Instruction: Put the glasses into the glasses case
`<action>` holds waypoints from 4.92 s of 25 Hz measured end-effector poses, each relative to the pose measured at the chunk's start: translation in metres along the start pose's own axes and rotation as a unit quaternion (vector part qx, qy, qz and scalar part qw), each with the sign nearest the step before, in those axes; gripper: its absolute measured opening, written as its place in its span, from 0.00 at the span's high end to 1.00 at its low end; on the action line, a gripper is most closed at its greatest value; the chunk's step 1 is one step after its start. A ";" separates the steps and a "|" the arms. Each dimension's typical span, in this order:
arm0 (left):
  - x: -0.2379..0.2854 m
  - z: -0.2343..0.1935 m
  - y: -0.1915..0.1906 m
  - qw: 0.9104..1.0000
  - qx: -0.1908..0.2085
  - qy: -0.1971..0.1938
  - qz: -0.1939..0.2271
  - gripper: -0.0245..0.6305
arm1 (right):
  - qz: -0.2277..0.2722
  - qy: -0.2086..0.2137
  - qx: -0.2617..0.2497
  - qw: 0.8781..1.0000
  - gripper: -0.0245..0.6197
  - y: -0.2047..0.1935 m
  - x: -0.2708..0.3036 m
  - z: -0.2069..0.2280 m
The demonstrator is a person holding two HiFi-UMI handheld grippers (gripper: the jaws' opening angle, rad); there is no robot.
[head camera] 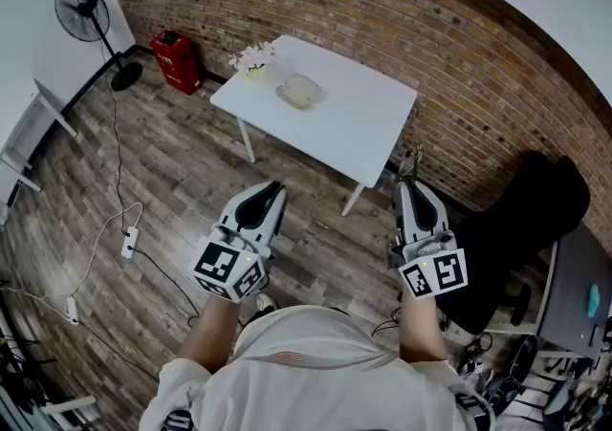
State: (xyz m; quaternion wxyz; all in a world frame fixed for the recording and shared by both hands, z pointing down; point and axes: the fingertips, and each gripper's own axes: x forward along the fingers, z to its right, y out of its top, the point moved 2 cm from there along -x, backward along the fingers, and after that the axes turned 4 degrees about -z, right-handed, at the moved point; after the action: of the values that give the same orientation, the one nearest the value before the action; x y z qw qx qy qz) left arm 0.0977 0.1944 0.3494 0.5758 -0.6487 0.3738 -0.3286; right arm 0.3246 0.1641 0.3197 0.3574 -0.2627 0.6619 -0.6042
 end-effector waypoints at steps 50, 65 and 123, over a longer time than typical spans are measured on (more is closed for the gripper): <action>-0.021 -0.206 -0.040 0.996 -0.064 0.056 -0.025 0.89 | -0.057 0.055 0.017 0.997 0.86 -0.073 0.191 -0.072; 0.180 -0.256 0.003 0.998 -0.021 0.052 -0.035 0.89 | -0.052 0.061 0.033 0.996 0.86 -0.083 0.315 0.093; 0.339 -0.497 -0.033 0.990 -0.052 0.003 -0.133 0.89 | -0.593 0.190 -0.017 0.782 0.86 -0.507 0.558 0.103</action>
State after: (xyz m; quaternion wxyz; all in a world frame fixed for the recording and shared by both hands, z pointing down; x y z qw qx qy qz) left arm -0.1535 -0.3455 0.4408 0.4913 -0.7208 0.3025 -0.3842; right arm 0.0255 -0.4008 0.7318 -0.2085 -0.4894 0.4400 -0.7235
